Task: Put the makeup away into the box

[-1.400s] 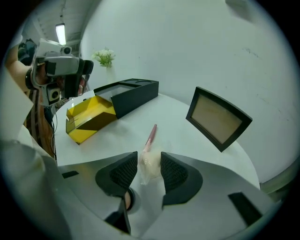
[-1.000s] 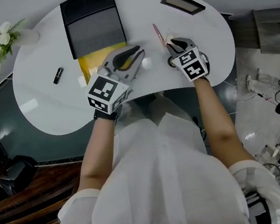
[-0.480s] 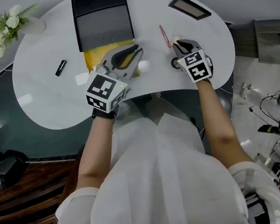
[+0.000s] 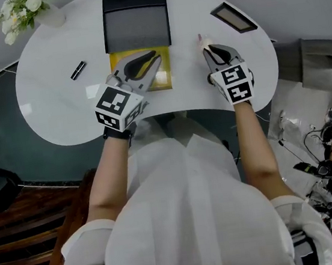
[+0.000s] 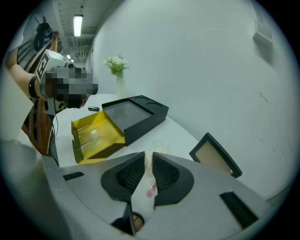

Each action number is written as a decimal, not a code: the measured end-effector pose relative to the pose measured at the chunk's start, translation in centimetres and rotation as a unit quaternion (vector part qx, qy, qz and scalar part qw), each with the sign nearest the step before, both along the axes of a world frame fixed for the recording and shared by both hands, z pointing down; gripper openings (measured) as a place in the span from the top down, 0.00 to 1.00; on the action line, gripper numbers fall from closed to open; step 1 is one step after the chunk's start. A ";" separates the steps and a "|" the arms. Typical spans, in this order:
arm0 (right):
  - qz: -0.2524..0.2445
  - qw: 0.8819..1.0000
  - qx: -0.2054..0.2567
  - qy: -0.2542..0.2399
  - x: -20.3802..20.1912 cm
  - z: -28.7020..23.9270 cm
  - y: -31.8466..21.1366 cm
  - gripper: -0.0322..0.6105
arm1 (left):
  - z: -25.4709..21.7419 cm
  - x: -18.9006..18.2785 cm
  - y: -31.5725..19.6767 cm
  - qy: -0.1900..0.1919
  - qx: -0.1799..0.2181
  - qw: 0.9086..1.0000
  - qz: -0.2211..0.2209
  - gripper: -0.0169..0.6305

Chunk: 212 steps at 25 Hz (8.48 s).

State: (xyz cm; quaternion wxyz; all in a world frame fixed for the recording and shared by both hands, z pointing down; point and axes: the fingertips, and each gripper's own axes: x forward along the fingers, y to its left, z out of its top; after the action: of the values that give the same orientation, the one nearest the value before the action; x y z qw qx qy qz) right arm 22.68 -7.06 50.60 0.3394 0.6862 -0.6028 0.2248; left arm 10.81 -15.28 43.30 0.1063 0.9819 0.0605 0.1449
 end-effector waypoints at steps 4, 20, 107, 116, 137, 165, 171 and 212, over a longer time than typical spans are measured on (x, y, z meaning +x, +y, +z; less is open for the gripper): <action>-0.044 0.999 0.025 0.004 -3.2 -2.4 -2.9 0.87 | -0.3 -1.5 -1.2 0.003 0.001 1.000 -0.018 0.89; -0.207 0.978 -0.013 -0.003 -15.5 0.7 -8.6 0.87 | 0.5 -7.7 -5.0 -0.010 -0.002 0.998 -0.068 0.89; -0.053 0.991 -0.114 -0.043 -4.6 4.5 2.3 0.62 | 0.2 -1.5 -0.1 -0.004 -0.003 1.000 0.002 0.89; -0.140 0.985 -0.095 -0.037 -10.9 2.7 -4.9 0.62 | 0.2 -6.2 -4.1 -0.006 0.000 0.999 -0.049 0.89; -0.251 0.958 -0.140 -0.023 -21.4 8.0 -16.6 0.62 | 2.5 -17.5 -13.1 -0.036 -0.003 0.991 -0.125 0.89; -0.185 0.978 -0.066 -0.066 -18.5 3.4 -15.6 0.64 | 1.1 -13.1 -11.7 -0.021 0.007 0.997 -0.068 0.89; -0.101 0.992 -0.013 -0.067 -12.6 0.8 -12.3 0.67 | 0.4 -8.7 -8.3 -0.013 0.010 1.000 -0.020 0.89; 0.113 0.985 -0.083 -0.098 3.8 10.7 1.0 0.87 | 2.3 4.8 1.8 -0.041 0.021 0.996 0.072 0.89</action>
State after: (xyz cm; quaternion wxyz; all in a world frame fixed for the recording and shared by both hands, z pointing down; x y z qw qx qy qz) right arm 26.52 -6.08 61.31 0.3068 0.6940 -0.5313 0.3768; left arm 15.61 -13.45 45.65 0.0772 0.9703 0.1232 0.1932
